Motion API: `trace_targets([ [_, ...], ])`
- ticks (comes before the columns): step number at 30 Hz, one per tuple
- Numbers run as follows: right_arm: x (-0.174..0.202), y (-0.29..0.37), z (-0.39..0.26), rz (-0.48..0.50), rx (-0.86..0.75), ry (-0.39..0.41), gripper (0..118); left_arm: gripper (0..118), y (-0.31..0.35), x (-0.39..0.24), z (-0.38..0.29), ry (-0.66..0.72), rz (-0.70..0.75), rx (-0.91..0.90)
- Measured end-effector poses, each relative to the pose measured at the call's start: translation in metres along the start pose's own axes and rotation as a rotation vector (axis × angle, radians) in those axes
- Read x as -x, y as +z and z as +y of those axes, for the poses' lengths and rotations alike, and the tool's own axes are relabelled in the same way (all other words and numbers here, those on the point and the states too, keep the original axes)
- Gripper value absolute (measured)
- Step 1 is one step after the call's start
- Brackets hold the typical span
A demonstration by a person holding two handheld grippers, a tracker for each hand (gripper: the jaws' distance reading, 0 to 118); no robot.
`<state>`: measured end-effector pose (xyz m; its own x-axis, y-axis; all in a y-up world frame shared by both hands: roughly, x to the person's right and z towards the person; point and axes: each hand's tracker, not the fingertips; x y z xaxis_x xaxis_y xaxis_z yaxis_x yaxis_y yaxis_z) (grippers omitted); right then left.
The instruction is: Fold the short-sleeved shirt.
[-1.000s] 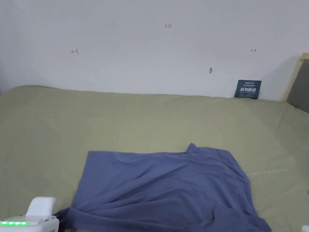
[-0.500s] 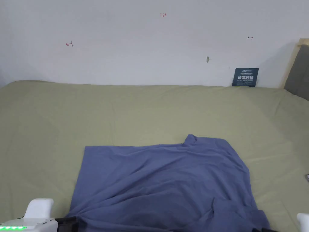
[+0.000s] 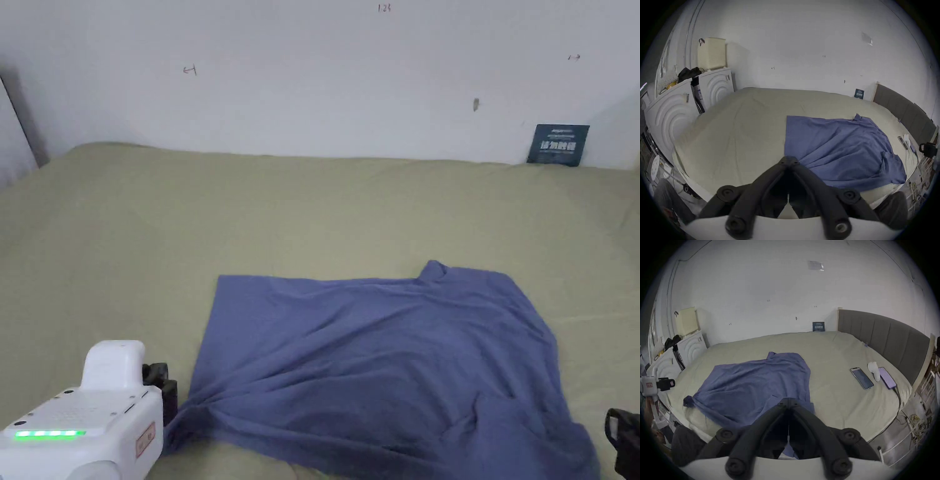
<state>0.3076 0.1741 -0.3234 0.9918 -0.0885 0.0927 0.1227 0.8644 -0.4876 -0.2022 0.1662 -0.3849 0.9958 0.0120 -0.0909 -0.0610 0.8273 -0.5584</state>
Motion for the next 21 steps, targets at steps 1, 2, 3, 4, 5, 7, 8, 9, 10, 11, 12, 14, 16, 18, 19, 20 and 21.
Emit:
trace_targets([
  [1, 0.001, 0.000, -0.001, -0.001, 0.000, 0.001, 2, 0, -0.001, 0.001, -0.002, 0.001, 0.007, 0.005],
  [2, -0.001, -0.001, -0.002, 0.002, 0.004, 0.000, 2, 0, -0.003, 0.003, -0.004, -0.007, 0.009, 0.021],
  [3, -0.002, -0.002, -0.003, 0.006, 0.011, -0.002, 2, 0, -0.005, 0.006, -0.006, -0.011, 0.009, 0.035],
  [4, -0.002, -0.003, -0.005, 0.010, 0.018, -0.004, 2, 0, -0.006, 0.009, -0.009, -0.015, 0.019, 0.053],
  [5, -0.002, -0.004, -0.006, 0.008, 0.025, -0.006, 2, 0, -0.008, 0.013, -0.011, -0.014, 0.020, 0.066],
  [7, -0.005, -0.007, -0.010, 0.013, 0.039, -0.006, 2, 0, -0.017, 0.021, -0.018, -0.004, 0.019, 0.126],
  [8, -0.005, -0.008, -0.011, 0.016, 0.048, -0.005, 2, 16, -0.021, 0.026, -0.022, 0.010, 0.004, 0.155],
  [9, -0.006, -0.010, -0.013, 0.018, 0.060, -0.003, 3, 37, -0.026, 0.030, -0.025, 0.023, -0.016, 0.193],
  [10, -0.006, -0.012, -0.014, 0.021, 0.071, -0.003, 3, 52, -0.030, 0.032, -0.029, 0.031, -0.022, 0.218],
  [11, -0.007, -0.014, -0.016, 0.021, 0.079, -0.003, 3, 52, -0.034, 0.032, -0.033, 0.031, -0.008, 0.199],
  [12, -0.008, -0.017, -0.017, 0.027, 0.091, -0.007, 3, 94, -0.039, 0.033, -0.038, 0.028, -0.002, 0.205],
  [14, -0.008, -0.021, -0.019, 0.029, 0.109, -0.011, 3, 114, -0.042, 0.040, -0.026, 0.001, -0.002, 0.223],
  [16, -0.009, -0.025, -0.021, 0.030, 0.119, -0.008, 3, 113, -0.047, 0.043, -0.023, -0.018, -0.007, 0.266],
  [18, -0.011, -0.032, -0.023, 0.031, 0.137, -0.016, 3, 109, -0.080, 0.025, -0.044, -0.070, 0.023, 0.307],
  [19, -0.012, -0.036, -0.025, 0.030, 0.154, -0.018, 3, 103, -0.089, 0.022, -0.047, -0.091, 0.031, 0.336],
  [20, -0.014, -0.039, -0.027, 0.031, 0.166, -0.021, 3, 85, -0.093, 0.020, -0.049, -0.101, 0.029, 0.342],
  [21, -0.016, -0.041, -0.028, 0.027, 0.173, -0.022, 3, 65, -0.096, 0.019, -0.049, -0.095, 0.029, 0.337],
])
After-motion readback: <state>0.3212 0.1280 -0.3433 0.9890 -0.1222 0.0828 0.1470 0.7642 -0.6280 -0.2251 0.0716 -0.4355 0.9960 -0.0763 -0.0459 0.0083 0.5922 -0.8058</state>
